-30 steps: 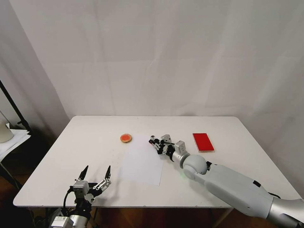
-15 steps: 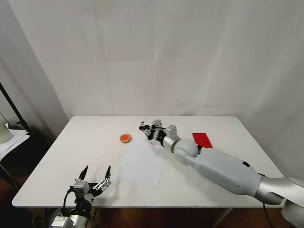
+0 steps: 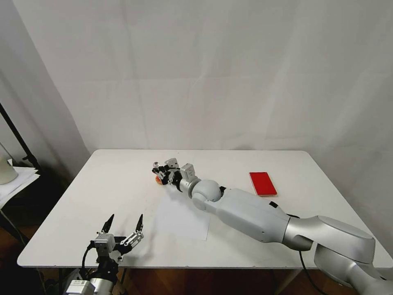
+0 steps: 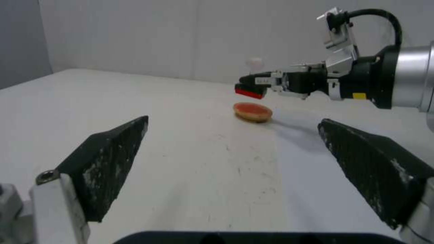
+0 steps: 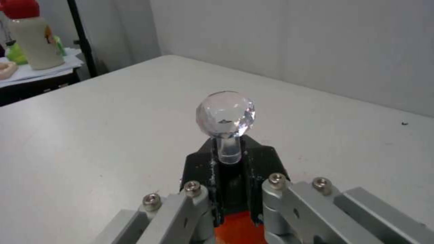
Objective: Pick up the stamp from the ink pad and place it onto another ink pad.
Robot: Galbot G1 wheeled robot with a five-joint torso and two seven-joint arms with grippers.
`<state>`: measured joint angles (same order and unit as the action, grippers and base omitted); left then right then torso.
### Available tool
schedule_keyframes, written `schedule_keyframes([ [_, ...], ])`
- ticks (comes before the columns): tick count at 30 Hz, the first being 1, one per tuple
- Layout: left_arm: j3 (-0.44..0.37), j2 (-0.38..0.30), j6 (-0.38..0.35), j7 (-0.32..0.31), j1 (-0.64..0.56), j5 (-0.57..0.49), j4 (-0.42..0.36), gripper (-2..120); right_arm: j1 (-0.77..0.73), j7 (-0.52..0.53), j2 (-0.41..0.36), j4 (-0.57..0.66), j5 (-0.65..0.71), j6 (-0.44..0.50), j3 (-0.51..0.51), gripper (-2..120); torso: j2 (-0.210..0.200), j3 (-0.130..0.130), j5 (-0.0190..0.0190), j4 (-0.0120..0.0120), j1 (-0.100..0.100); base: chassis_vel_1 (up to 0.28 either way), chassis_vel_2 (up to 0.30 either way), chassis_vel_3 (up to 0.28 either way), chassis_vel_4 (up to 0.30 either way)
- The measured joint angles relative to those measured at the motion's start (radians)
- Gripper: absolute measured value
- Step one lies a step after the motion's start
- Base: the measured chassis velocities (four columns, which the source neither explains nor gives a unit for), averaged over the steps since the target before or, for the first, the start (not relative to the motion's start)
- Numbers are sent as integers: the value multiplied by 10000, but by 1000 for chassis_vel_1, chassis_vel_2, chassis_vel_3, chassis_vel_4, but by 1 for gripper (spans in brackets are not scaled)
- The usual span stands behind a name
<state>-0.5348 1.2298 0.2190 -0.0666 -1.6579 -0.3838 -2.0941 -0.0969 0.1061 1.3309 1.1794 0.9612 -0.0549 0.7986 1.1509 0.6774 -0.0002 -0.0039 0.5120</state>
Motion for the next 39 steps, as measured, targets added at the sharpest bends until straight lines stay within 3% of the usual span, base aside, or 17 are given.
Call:
schedule_keyframes([
  [19, 0, 0, 0, 0, 0, 0, 0, 100, -402, -50, -32, -160, -140, 119, -196, 11, 0, -1, 2, 2, -1, 0, 0, 0, 0],
  [23, 0, 0, 0, 0, 0, 0, 0, 100, -416, 3, -68, -124, -65, 126, -308, 31, 0, -1, 1, 1, 0, 0, 0, 0, 0],
  [34, 0, 0, 0, 0, 0, 0, 0, 100, -413, 19, -360, 313, -27, 114, -304, 66, 0, 0, 2, 3, 0, 0, 0, 0, 0],
  [38, 0, 0, 0, 0, -1, 0, 0, 100, -388, 52, -1563, 1648, -43, -50, -81, 86, 0, 0, 4, 3, 0, 0, 0, 0, 0],
  [39, 0, 0, 0, 0, -1, 0, 0, 100, -388, 52, -1563, 1648, -43, -50, -81, 86, 0, 0, 4, 3, 0, 0, 0, 0, 0],
])
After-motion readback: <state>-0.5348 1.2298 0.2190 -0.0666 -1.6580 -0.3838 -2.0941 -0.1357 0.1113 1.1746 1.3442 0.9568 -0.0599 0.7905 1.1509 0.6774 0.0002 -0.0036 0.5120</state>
